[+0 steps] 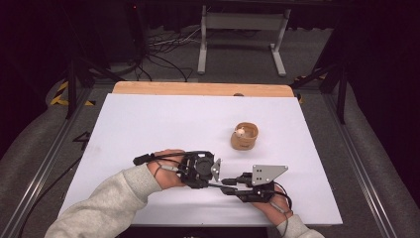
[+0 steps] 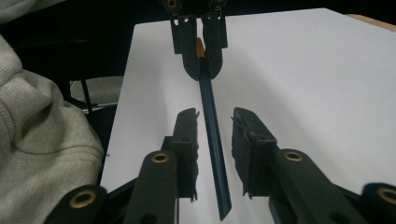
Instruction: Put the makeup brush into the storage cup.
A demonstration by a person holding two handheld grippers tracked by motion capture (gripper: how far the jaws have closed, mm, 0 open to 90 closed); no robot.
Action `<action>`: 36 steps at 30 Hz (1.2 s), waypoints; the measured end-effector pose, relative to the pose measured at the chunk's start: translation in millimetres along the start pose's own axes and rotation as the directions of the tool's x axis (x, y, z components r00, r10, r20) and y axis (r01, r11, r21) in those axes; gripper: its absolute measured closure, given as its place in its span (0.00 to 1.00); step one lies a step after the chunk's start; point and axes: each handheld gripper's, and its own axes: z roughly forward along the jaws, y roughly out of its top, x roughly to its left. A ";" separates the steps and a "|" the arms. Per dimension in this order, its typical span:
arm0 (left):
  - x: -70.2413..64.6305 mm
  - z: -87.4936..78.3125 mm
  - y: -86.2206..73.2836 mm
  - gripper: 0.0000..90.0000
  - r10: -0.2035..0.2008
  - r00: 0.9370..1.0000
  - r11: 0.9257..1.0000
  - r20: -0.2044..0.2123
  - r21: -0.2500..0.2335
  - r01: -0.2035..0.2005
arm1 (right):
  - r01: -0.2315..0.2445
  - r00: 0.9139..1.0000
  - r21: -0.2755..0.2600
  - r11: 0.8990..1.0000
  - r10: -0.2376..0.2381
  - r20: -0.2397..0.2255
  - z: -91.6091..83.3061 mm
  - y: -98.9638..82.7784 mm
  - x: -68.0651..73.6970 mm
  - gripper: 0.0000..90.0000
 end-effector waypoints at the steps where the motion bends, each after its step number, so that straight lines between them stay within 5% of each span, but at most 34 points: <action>1: 0.1 0.2 0.1 0.92 0.004 1.000 1.000 0.000 0.002 -0.004 | 0.000 1.000 0.002 1.000 0.000 -0.003 0.2 0.0 0.2 0.82; 11: -0.2 1.0 -0.2 0.92 0.013 1.000 1.000 0.002 0.001 -0.013 | -0.001 1.000 0.012 1.000 0.001 -0.011 0.0 0.1 0.0 0.92; 36: 0.1 -2.7 -4.3 0.91 0.028 1.000 0.999 0.005 -0.030 -0.028 | 0.013 1.000 0.016 1.000 -0.013 -0.020 -1.4 4.3 1.2 0.94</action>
